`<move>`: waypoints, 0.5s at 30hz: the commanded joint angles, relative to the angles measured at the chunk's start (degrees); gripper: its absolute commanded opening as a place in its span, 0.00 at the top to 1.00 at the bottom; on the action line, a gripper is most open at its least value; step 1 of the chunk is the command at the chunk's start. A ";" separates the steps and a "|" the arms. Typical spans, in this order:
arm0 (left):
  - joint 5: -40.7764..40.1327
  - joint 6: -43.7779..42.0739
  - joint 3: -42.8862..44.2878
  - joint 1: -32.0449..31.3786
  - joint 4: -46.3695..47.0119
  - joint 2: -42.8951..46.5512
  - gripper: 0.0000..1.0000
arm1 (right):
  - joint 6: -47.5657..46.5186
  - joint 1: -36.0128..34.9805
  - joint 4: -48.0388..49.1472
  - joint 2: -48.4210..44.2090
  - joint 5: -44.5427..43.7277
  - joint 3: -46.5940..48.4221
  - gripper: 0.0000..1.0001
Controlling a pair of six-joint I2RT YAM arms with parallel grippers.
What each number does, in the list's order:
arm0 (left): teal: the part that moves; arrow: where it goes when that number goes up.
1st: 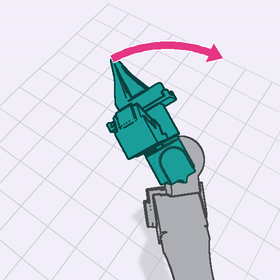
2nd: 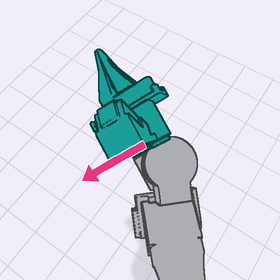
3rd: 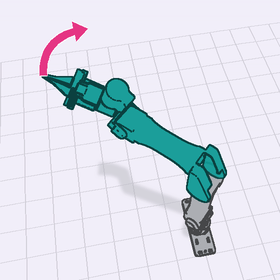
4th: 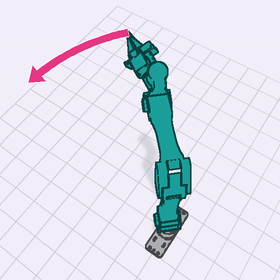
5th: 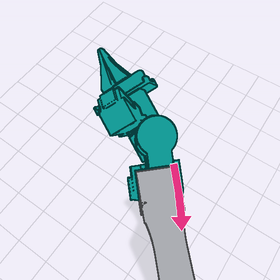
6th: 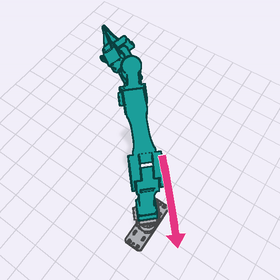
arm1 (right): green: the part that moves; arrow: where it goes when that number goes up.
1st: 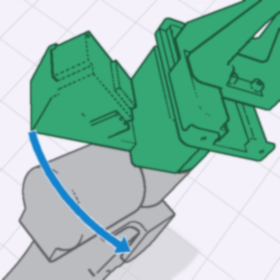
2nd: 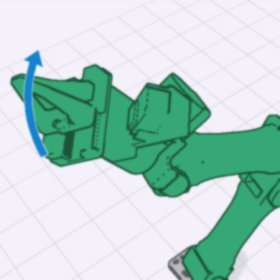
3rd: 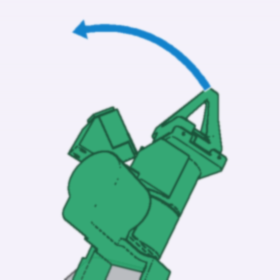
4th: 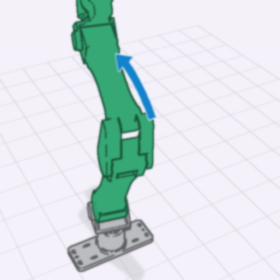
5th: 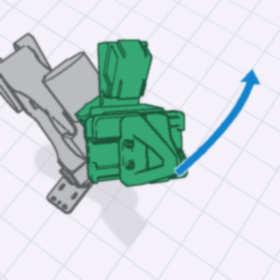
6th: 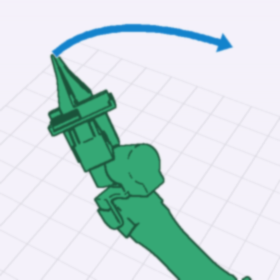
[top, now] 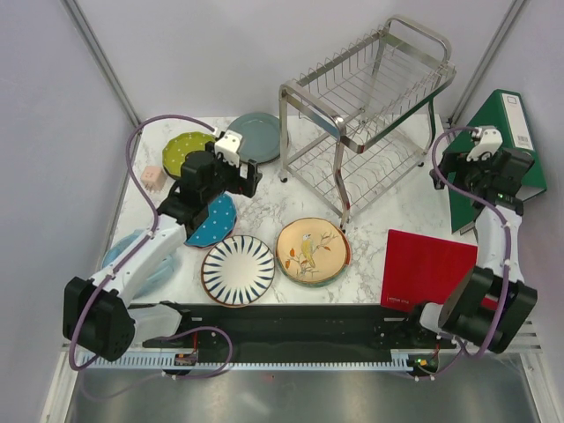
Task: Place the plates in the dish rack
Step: Move the dish rack to the corner of the board.
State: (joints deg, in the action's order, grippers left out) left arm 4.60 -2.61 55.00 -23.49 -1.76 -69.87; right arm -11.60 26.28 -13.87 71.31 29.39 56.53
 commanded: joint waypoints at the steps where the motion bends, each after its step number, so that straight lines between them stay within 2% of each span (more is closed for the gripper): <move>1: 2.43 0.15 -1.92 -0.07 8.79 -2.02 0.03 | -4.13 1.31 10.35 6.81 15.42 6.91 0.10; 5: 2.96 1.47 -1.13 -0.07 10.37 -5.54 0.05 | -7.73 1.31 9.74 15.34 20.26 13.85 0.13; 7: 3.04 1.64 -0.43 -0.07 11.25 -7.73 0.05 | -12.72 1.40 8.60 19.91 23.16 17.98 0.16; 15: 3.48 4.45 2.56 -0.07 12.92 -14.50 0.07 | -21.27 1.05 7.63 35.37 25.10 34.32 0.20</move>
State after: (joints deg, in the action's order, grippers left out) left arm 6.66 -1.17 54.15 -23.49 6.83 -82.78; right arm -26.46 27.51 -7.27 102.32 49.41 83.40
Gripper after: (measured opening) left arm 0.934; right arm 0.824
